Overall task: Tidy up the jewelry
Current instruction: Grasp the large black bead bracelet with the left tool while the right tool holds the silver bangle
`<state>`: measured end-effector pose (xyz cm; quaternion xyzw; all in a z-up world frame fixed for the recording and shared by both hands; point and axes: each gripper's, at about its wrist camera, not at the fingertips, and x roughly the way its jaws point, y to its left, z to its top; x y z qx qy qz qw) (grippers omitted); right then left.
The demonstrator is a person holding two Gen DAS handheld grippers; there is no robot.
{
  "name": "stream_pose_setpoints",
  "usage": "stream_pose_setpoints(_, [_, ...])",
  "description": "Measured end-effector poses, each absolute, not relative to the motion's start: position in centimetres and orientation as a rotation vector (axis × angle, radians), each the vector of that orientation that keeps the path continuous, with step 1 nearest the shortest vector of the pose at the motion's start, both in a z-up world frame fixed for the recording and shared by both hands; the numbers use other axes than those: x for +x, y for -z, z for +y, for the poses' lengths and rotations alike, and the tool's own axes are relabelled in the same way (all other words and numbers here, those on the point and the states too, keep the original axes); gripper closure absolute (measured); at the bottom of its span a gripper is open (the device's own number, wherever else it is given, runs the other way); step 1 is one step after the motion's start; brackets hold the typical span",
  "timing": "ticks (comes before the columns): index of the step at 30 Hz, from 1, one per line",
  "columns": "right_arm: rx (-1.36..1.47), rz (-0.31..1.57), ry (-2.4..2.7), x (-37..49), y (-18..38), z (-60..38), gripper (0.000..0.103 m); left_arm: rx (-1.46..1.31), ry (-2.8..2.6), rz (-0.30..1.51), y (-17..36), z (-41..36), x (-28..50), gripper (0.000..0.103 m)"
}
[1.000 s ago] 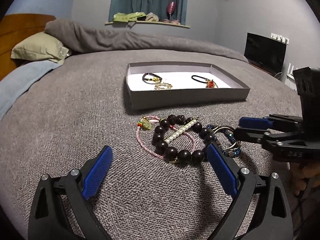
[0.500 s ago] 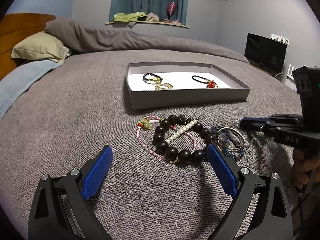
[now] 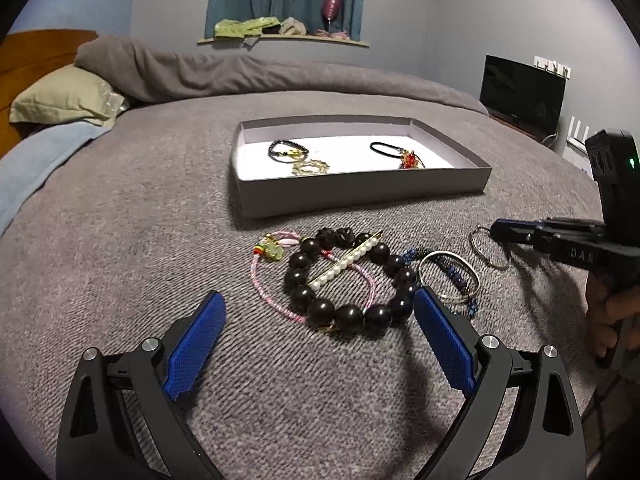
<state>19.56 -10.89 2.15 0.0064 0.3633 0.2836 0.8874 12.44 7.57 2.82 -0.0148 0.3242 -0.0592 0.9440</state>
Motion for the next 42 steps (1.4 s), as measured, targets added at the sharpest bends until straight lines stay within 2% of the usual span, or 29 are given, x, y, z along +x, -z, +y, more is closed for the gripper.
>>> stream_pose_setpoints(10, [0.020, 0.765, -0.589, 19.6, -1.8, -10.9, 0.099, 0.011, 0.125, 0.699, -2.9, 6.5, 15.2, 0.012])
stream_pose_setpoints(12, [0.022, 0.765, -0.591, 19.6, -1.8, -11.0, 0.099, -0.032, 0.128, 0.726, -2.6, 7.2, 15.8, 0.022])
stream_pose_setpoints(14, [0.022, 0.765, -0.592, 19.6, -1.8, -10.9, 0.099, -0.067, 0.132, 0.746, -2.2, 7.9, 16.1, 0.039])
stream_pose_setpoints(18, [0.022, 0.770, -0.594, 19.7, -1.7, -10.9, 0.099, -0.102, 0.152, 0.756, -1.9, 8.5, 16.1, 0.050])
stream_pose_setpoints(20, [0.022, 0.768, -0.594, 19.6, -1.7, -11.0, 0.099, -0.118, 0.164, 0.760, -1.9, 8.7, 16.0, 0.060])
stream_pose_setpoints(25, [0.014, 0.762, -0.594, 19.4, -1.8, -10.8, 0.099, -0.130, 0.188, 0.765, -1.8, 8.8, 15.7, 0.070])
stream_pose_setpoints(36, [-0.017, 0.787, -0.605, 19.5, -1.5, -10.0, 0.098, -0.131, 0.193, 0.791, -1.4, 8.4, 15.6, 0.073])
stream_pose_setpoints(39, [-0.015, 0.796, -0.611, 19.5, -1.4, -10.0, 0.088, -0.141, 0.200, 0.788, -1.5, 8.5, 15.4, 0.073])
stream_pose_setpoints(41, [-0.016, 0.793, -0.618, 19.4, -1.4, -10.0, 0.083, -0.145, 0.202, 0.786, -1.6, 8.6, 15.1, 0.081])
stream_pose_setpoints(42, [-0.019, 0.791, -0.620, 19.3, -1.4, -9.9, 0.082, -0.152, 0.204, 0.783, -1.8, 8.7, 15.0, 0.082])
